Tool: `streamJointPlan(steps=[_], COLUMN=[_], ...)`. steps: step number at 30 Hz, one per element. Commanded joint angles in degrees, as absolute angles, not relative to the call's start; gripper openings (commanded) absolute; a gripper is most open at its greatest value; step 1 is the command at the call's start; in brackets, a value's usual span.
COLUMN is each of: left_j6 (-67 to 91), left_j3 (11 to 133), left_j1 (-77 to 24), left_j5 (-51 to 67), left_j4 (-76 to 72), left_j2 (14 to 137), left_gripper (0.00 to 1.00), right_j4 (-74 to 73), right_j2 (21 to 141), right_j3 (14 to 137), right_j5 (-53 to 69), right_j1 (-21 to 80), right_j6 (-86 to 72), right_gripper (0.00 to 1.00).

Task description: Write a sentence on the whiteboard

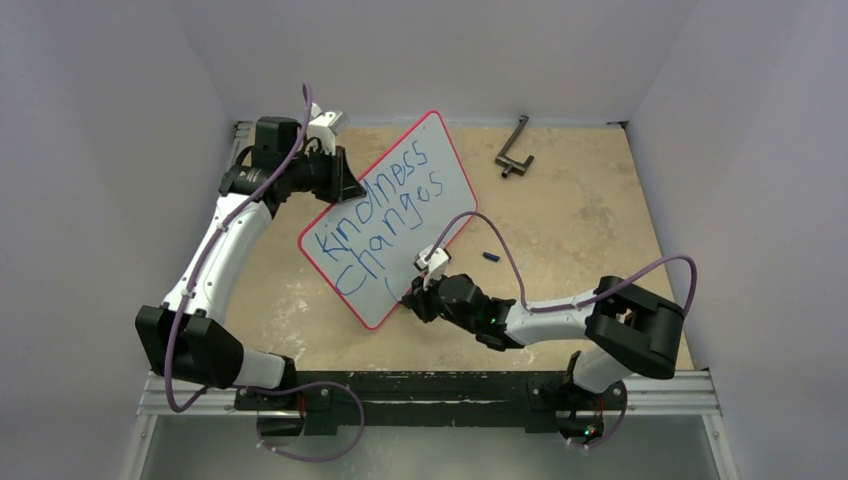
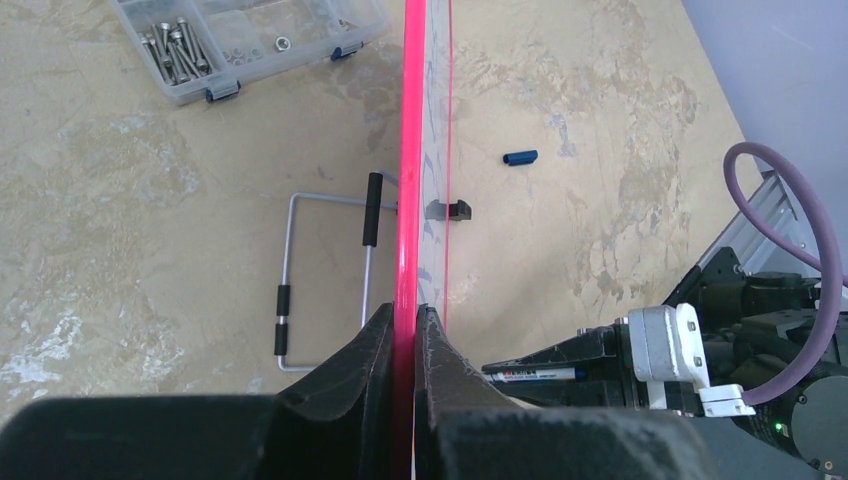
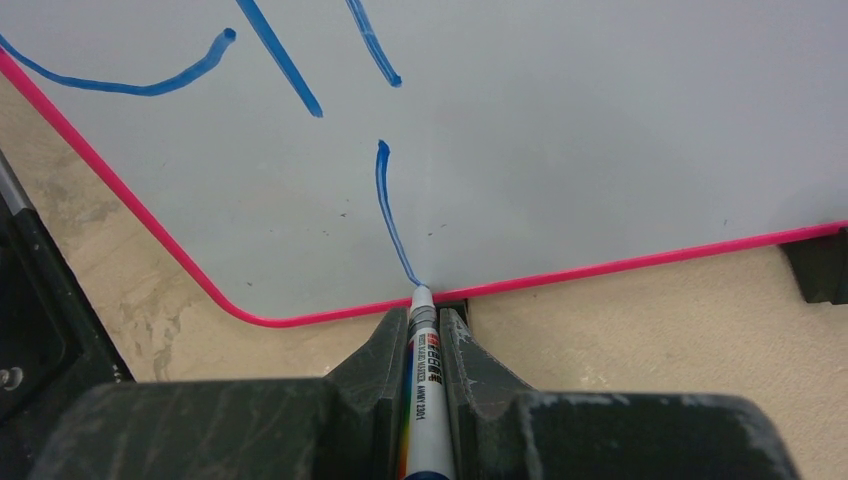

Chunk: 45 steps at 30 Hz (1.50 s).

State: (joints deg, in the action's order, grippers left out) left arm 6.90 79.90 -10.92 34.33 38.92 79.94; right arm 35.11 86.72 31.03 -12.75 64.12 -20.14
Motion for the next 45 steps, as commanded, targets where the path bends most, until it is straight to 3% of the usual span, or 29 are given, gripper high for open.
streamJointPlan(steps=[1, 16, 27, 45], left_j6=[5.45, 5.28, 4.54, 4.31], left_j3=[79.81, 79.55, 79.65, 79.63], left_j1=[-11.43, -11.43, -9.79, -7.29], left_j5=[33.00, 31.22, 24.94, 21.63], left_j4=[40.75, 40.85, 42.42, 43.29], left_j2=[79.43, 79.10, 80.53, 82.08], left_gripper=[0.00, 0.00, 0.00, 0.00], right_j4=[33.32, 32.16, 31.00, 34.97], right_j2=[86.21, 83.96, 75.29, 81.11], right_j3=[34.86, 38.68, 35.60, 34.34], right_j5=[-18.55, -22.53, -22.72, -26.18], right_j1=[63.63, 63.63, 63.63, 63.54], right_j6=[-20.08, -16.97, -18.15, -21.17], right_gripper=[0.00, 0.00, 0.00, 0.00])
